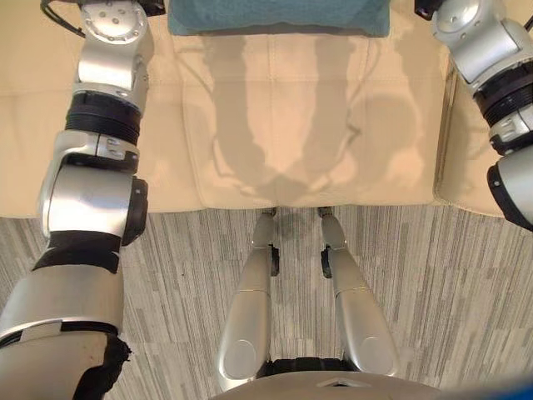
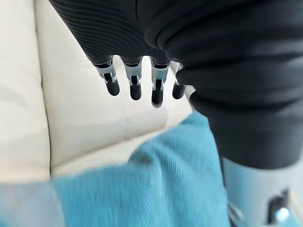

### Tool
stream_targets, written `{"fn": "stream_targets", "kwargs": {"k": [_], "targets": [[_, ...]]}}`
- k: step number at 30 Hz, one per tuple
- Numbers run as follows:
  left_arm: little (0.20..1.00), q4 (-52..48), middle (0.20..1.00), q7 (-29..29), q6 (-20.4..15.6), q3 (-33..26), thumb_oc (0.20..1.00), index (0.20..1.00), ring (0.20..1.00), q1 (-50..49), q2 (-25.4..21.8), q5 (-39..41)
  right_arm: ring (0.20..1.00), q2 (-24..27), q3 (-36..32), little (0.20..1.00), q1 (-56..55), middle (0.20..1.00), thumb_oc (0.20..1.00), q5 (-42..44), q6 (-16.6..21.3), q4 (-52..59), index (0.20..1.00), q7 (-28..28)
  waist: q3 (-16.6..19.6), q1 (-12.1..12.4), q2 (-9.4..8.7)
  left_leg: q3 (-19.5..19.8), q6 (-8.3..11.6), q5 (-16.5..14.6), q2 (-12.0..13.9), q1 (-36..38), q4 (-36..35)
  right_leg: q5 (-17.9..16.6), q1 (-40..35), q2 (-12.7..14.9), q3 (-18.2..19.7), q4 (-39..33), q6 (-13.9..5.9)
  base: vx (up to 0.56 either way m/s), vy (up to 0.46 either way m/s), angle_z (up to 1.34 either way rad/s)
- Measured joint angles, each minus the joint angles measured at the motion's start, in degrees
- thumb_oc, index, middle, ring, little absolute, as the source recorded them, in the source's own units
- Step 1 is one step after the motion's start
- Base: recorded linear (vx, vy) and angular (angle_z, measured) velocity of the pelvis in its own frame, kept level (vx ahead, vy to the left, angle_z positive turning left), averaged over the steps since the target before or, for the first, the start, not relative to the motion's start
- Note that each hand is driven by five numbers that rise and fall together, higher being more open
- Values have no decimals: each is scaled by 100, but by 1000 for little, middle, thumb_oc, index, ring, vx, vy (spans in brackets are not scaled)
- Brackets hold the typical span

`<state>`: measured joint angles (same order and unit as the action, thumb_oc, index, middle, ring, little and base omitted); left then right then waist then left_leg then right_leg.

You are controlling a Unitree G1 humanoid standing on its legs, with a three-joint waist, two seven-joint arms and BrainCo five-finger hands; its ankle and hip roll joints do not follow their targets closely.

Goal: Pick up all the scattered cushions and arrange them neatly on the sofa.

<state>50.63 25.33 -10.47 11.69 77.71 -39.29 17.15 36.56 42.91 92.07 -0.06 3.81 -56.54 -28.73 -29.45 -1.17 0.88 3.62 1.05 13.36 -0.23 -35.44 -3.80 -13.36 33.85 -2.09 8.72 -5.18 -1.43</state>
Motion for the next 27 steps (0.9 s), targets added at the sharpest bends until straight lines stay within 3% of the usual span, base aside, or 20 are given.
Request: {"fn": "stream_targets", "kwargs": {"k": [3, 6, 8, 10, 12, 15, 17, 19, 20, 22, 27], "targets": [[1000, 1, 1000, -144, -18, -326, 1000, 1000, 1000, -671, -179, 214, 1000, 304, -32, 1000, -340, 1000, 1000, -2, 40, 71, 1000, 96, 7, 29, 2, 1, 3, -3, 5, 211, -5, 3, -207, -4, -3, 1, 0, 22, -11, 0], [1000, -366, 1000, -488, -34, -1571, 1000, 1000, 1000, -2421, -720, 721, 1000, 1490, -369, 1000, -1120, 1000, 1000, -15, 82, 526, 1000, 251, 10, 86, 2, -9, 12, -9, -3, 432, -19, 13, -429, 6, -3, 0, 12, 11, 2, 1], [1000, -833, 1000, -531, 10, -2099, 1000, 1000, 1000, -3495, -966, 724, 1000, 2103, -998, 1000, -1852, 1000, 1000, -13, 50, 878, 1000, 324, 12, 153, 4, -11, 15, -13, -15, 538, -19, 21, -538, 15, -3, 1, 22, 31, -13, 1], [1000, -2677, 1000, -667, -52, -3268, 1000, 1000, 1000, -5678, -454, 701, 1000, 2456, -2654, 1000, -4079, 1000, 1000, -14, 74, 2224, 1000, 497, 69, 207, 1, 2, 21, -56, -28, 958, -102, 155, -917, 36, -38, 18, 49, 50, -38, 9], [1000, -2897, 1000, -771, 69, -3232, 1000, 1000, 1000, -6698, -117, 681, 1000, 2181, -3385, 1000, -5654, 1000, 1000, -6, 59, 2547, 1000, 728, 596, 311, 18, 59, 70, -177, -31, 1005, -120, 364, -935, 38, -130, 124, 67, 30, -35, 17], [1000, -2958, 1000, -966, 180, -3031, 1000, 1000, 1000, -7300, 265, 554, 1000, 1690, -3880, 1000, -7010, 1000, 1000, 46, 88, 2879, 1000, 1112, 976, 406, 21, 167, 80, -196, -37, 1057, -120, 479, -980, 33, -227, 225, 66, 37, -40, 17], [1000, -2886, 1000, -1176, 268, -2858, 1000, 1000, 1000, -7544, 390, 396, 1000, 1291, -3956, 1000, -7539, 1000, 1000, 131, 89, 2881, 1000, 1435, 1045, 406, 16, 250, 69, -205, -39, 1200, -122, 512, -1158, 36, -326, 225, 78, 44, -43, 21], [1000, -2657, 1000, -1451, 282, -2786, 1000, 1000, 1000, -7972, 1054, 86, 1000, 375, -4322, 1000, -8213, 1000, 1000, 149, 85, 2714, 1000, 1877, 1162, 430, 38, 274, 70, -270, -57, 1540, -131, 547, -1503, 60, -340, 204, 89, 44, -49, 7], [1000, -2336, 1000, -1562, 346, -2696, 1000, 1000, 1000, -8102, 1360, -82, 1000, 23, -4310, 1000, -8400, 1000, 1000, 149, 60, 2560, 1000, 2026, 1224, 386, 64, 290, 54, -327, -75, 1780, -143, 595, -1781, 81, -344, 131, 66, 31, -37, 2], [1000, -1931, 1000, -1714, 468, -2465, 1000, 1000, 1000, -8358, 1587, -204, 1000, -66, -4003, 1000, -8624, 1000, 1000, 51, 33, 2300, 1000, 2271, 1454, 391, 82, 312, 30, -394, -82, 1847, -147, 643, -1868, 99, -355, 88, 70, 34, -58, 4], [1000, 228, 1000, -2057, 461, -2077, 1000, 1000, 1000, -8423, 2145, -760, 1000, -845, -3536, 1000, -8772, 1000, 1000, -363, 32, 524, 1000, 2625, 2206, 361, 55, 471, 31, -476, -51, 2154, -148, 723, -2275, 67, -516, -9, 138, 35, -64, 15]]}}
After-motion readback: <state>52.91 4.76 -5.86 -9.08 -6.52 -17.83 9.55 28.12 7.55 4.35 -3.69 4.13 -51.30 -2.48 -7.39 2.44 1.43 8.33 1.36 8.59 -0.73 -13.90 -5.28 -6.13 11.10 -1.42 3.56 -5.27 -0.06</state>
